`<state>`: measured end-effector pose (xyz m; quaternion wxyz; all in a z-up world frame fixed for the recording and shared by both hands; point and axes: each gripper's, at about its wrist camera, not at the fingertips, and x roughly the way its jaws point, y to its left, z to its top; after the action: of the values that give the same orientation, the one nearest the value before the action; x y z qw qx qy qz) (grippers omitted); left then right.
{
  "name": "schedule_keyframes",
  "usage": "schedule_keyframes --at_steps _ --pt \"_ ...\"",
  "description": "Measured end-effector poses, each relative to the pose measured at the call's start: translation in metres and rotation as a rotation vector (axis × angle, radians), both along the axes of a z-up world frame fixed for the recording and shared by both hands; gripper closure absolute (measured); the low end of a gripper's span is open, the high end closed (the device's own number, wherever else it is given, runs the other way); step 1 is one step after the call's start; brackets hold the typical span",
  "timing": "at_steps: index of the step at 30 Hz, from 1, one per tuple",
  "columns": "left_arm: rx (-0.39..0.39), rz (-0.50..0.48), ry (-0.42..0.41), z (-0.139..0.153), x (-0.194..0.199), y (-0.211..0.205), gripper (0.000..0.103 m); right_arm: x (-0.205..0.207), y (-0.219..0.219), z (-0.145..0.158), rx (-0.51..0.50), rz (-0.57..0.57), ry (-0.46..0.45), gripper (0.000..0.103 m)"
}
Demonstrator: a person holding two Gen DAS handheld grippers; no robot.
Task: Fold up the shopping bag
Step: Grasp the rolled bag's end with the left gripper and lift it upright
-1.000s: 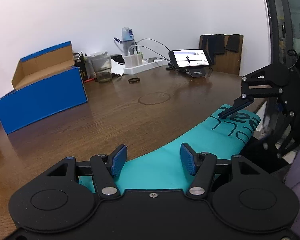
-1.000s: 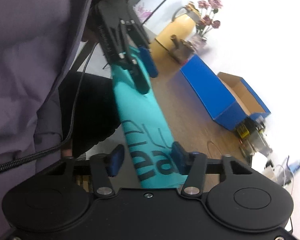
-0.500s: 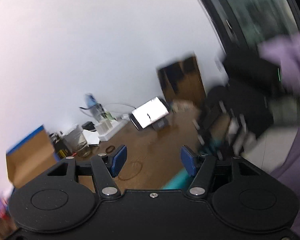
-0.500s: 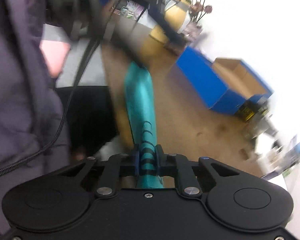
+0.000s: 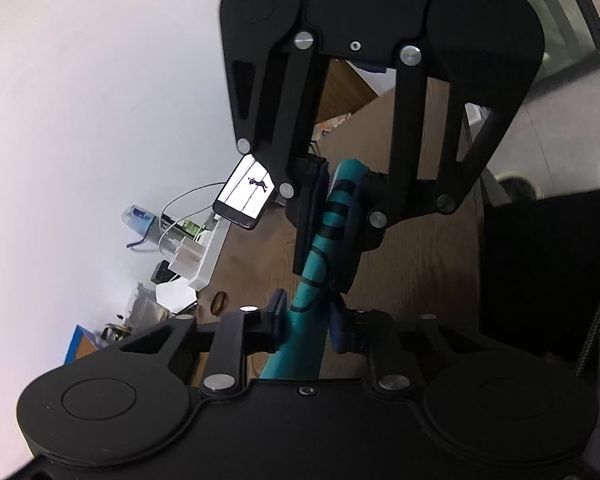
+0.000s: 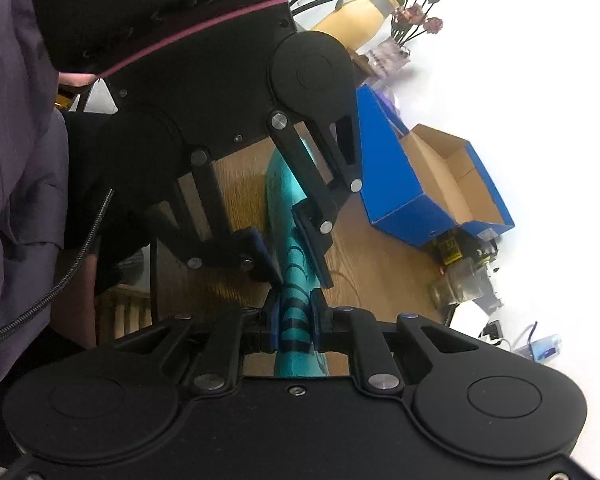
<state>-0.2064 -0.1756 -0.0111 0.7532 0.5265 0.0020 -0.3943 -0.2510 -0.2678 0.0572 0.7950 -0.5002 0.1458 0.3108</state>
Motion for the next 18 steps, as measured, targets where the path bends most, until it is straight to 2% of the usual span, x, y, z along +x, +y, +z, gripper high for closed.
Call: schedule_keyframes --at_steps 2,4,6,7,10,13,18 --pt "0.01 -0.011 -0.061 -0.008 0.002 0.001 0.091 0.001 0.001 -0.004 -0.021 0.006 -0.018 0.084" --pt "0.011 -0.026 -0.105 -0.016 0.005 0.005 0.091 0.001 -0.002 -0.007 -0.037 0.013 -0.031 0.078" --pt "0.005 -0.044 -0.162 -0.022 0.005 0.014 0.092 0.0 -0.006 -0.015 -0.104 0.003 -0.079 0.063" --pt "0.002 -0.053 -0.193 -0.024 0.005 0.019 0.092 -0.001 -0.007 -0.02 -0.129 0.0 -0.104 0.052" --pt "-0.001 -0.064 -0.197 -0.026 0.007 0.026 0.093 0.0 -0.011 -0.041 -0.139 0.002 -0.176 0.049" --pt "0.016 -0.072 -0.207 -0.03 0.008 0.028 0.093 0.009 -0.006 -0.051 -0.105 -0.038 -0.18 0.049" --pt "0.017 -0.079 -0.242 -0.03 0.013 0.03 0.093 0.011 0.005 -0.062 -0.143 -0.074 -0.298 0.05"
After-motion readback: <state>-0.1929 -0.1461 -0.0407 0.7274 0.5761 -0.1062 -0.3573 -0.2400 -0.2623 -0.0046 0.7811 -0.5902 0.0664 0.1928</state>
